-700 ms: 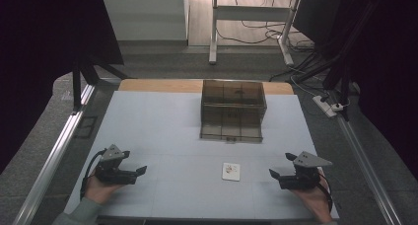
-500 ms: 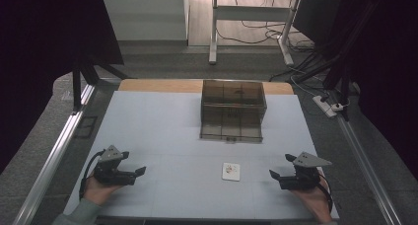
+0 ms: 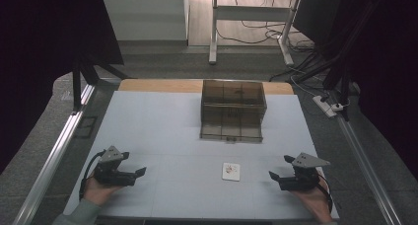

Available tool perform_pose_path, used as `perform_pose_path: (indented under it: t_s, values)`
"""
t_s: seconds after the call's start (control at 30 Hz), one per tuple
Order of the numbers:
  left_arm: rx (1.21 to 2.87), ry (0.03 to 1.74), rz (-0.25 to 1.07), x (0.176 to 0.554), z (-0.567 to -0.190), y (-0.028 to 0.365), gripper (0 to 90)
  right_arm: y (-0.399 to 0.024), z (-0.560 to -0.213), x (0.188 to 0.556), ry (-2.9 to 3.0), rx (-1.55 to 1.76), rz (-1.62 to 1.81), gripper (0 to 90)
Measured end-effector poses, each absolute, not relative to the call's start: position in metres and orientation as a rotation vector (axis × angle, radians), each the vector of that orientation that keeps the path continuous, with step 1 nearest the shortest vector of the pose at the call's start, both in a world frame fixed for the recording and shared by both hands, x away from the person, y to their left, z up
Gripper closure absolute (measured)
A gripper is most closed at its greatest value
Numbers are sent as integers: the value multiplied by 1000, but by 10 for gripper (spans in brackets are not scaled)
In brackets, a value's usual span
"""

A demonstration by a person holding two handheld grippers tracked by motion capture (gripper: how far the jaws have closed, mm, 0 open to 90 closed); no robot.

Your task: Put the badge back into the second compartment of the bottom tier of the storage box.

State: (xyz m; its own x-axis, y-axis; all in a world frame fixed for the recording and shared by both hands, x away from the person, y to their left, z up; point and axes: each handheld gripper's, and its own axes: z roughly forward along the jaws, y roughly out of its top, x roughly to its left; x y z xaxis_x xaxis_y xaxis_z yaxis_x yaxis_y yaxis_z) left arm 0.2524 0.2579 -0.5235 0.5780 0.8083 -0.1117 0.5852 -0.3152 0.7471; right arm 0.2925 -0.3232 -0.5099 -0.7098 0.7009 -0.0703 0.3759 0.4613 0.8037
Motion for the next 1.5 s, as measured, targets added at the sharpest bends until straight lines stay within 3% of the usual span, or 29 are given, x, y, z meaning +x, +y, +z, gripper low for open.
perform_pose_path:
  t_s: [0.77, 1.5]
  values:
    - [2028, 1110, 361, 253, -524, 259, 99, -313, -494, 298, 2301, 849, 1193, 214]
    - [2032, 1105, 359, 252, -524, 259, 104, -292, -478, 304, 2349, 783, 1222, 205]
